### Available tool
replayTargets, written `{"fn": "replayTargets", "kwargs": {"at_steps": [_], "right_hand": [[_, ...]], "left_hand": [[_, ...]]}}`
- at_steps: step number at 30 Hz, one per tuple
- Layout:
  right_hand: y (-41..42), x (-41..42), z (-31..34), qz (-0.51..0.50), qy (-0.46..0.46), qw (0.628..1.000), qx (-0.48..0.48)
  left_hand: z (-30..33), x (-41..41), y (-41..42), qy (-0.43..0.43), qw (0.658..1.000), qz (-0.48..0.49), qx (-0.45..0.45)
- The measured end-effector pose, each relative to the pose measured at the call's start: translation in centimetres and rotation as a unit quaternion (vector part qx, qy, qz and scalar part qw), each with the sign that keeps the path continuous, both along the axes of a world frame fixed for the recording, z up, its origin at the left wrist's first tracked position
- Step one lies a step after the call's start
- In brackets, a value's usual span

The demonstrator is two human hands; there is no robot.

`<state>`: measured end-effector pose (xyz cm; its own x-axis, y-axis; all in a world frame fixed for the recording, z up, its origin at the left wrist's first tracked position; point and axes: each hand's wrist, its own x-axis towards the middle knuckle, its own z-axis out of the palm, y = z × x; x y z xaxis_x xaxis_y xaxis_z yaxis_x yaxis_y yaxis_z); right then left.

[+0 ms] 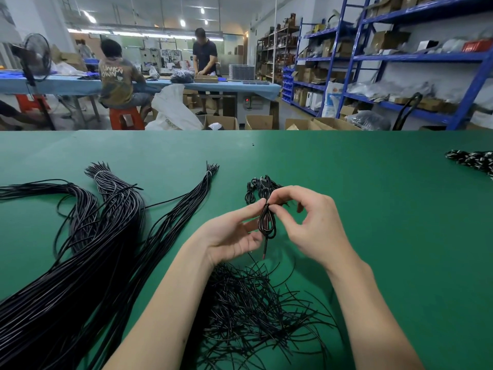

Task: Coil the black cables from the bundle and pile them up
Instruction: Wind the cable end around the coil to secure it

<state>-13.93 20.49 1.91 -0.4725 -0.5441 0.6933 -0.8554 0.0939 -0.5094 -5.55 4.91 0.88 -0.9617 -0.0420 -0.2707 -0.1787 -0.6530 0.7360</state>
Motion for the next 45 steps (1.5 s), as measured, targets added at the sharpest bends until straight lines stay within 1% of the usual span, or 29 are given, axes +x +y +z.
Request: {"fn": "replayTargets", "kwargs": {"at_steps": [3, 5, 8, 10, 15, 18, 24, 29, 32, 34, 37, 42, 45], "right_hand": [[0.1, -0.1, -0.2, -0.004, -0.006, 1.0, 0.0], [0.2, -0.2, -0.2, -0.003, -0.012, 1.0, 0.0], [0.1, -0.3, 0.0, 0.002, -0.015, 1.0, -0.01], [0.0, -0.2, -0.1, 0.004, -0.016, 1.0, -0.021], [-0.1, -0.3, -0.3, -0.002, -0.006, 0.999, -0.036], [0.0, -0.3, -0.4, -0.01, 0.02, 0.999, -0.044], [-0.5, 0.1, -0.8, -0.029, 0.034, 0.997, -0.065], [-0.5, 0.2, -0.9, -0.003, -0.032, 0.996, -0.085], [-0.3, 0.0, -0.9, 0.018, -0.102, 0.991, -0.084], [-0.3, 0.0, -1.1, 0.011, -0.15, 0.984, -0.096], [-0.5, -0.1, -1.4, 0.036, -0.228, 0.965, -0.123], [-0.8, -0.2, -1.0, 0.049, -0.303, 0.941, -0.139], [-0.1, -0.4, -0.6, 0.091, -0.321, 0.935, -0.121]], "left_hand": [[-0.2, -0.1, 0.1, 0.004, 0.999, 0.018, 0.043], [0.0, -0.2, 0.1, 0.016, 0.999, 0.023, 0.02], [0.4, -0.2, 0.2, 0.036, 0.997, 0.038, -0.051], [0.5, -0.2, 0.1, 0.049, 0.995, 0.044, -0.073], [0.8, -0.2, 0.2, 0.068, 0.99, 0.068, -0.102], [1.1, -0.3, 0.4, 0.076, 0.985, 0.091, -0.124], [1.2, -0.3, 0.7, 0.08, 0.984, 0.1, -0.123], [1.1, -0.3, 0.8, 0.085, 0.983, 0.101, -0.128], [1.0, -0.4, 0.7, 0.087, 0.982, 0.101, -0.131], [0.9, -0.4, 0.8, 0.089, 0.983, 0.095, -0.129], [1.0, -0.2, 0.8, 0.102, 0.983, 0.079, -0.131], [1.1, -0.1, 0.8, 0.096, 0.982, 0.06, -0.148], [1.1, -0.1, 0.8, 0.088, 0.987, 0.056, -0.122]]}}
